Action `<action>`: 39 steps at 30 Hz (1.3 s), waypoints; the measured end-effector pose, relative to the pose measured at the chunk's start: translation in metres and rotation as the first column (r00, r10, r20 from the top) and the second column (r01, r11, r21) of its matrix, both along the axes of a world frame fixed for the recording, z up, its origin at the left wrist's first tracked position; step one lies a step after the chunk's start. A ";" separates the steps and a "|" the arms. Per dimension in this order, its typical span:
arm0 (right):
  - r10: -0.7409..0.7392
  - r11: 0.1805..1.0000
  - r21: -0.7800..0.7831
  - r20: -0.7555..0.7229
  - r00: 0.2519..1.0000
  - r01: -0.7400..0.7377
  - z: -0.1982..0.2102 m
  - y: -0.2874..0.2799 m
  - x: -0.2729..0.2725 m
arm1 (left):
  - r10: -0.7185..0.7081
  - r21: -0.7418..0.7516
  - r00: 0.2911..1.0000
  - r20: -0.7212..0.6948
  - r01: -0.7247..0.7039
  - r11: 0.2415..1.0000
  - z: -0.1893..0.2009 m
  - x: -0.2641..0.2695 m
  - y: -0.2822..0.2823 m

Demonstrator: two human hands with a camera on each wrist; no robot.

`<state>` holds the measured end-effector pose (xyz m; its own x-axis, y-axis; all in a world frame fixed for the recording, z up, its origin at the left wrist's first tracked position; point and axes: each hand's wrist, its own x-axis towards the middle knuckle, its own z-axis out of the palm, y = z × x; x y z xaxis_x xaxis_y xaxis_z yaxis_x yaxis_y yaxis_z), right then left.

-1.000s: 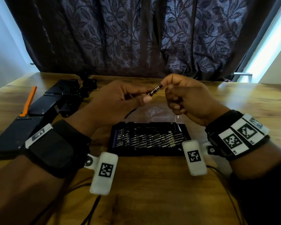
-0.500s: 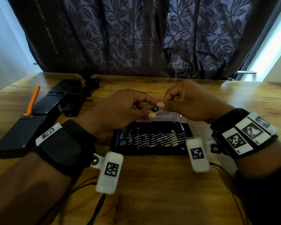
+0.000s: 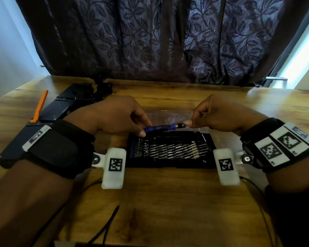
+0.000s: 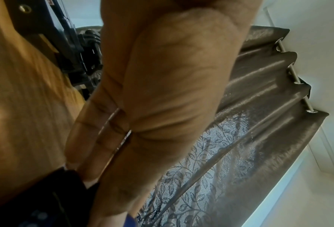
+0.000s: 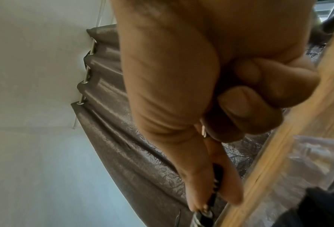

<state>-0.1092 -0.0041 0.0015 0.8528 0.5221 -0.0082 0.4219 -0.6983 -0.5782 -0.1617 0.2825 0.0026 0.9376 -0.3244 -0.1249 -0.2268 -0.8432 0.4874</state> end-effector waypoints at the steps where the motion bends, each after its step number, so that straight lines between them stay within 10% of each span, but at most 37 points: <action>1: -0.002 1.000 -0.014 -0.021 1.000 0.001 -0.002 0.000 0.001 | 0.005 0.008 1.000 -0.001 -0.005 1.000 0.000 0.001 0.001; 30: -0.014 0.985 -0.174 -0.113 0.993 -0.006 -0.008 0.006 0.003 | 0.070 0.102 0.997 0.011 -0.071 0.992 -0.001 0.003 0.005; 39: 0.054 0.920 -0.383 -0.098 0.994 -0.088 0.017 -0.015 -0.010 | 0.052 -0.066 0.987 0.150 -0.042 0.997 0.001 -0.010 -0.027</action>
<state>-0.1191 -0.0189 0.0186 0.8012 0.5230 -0.2908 0.4406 -0.8444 -0.3047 -0.1718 0.2556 0.0031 0.9586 -0.2821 0.0386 -0.2627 -0.8239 0.5023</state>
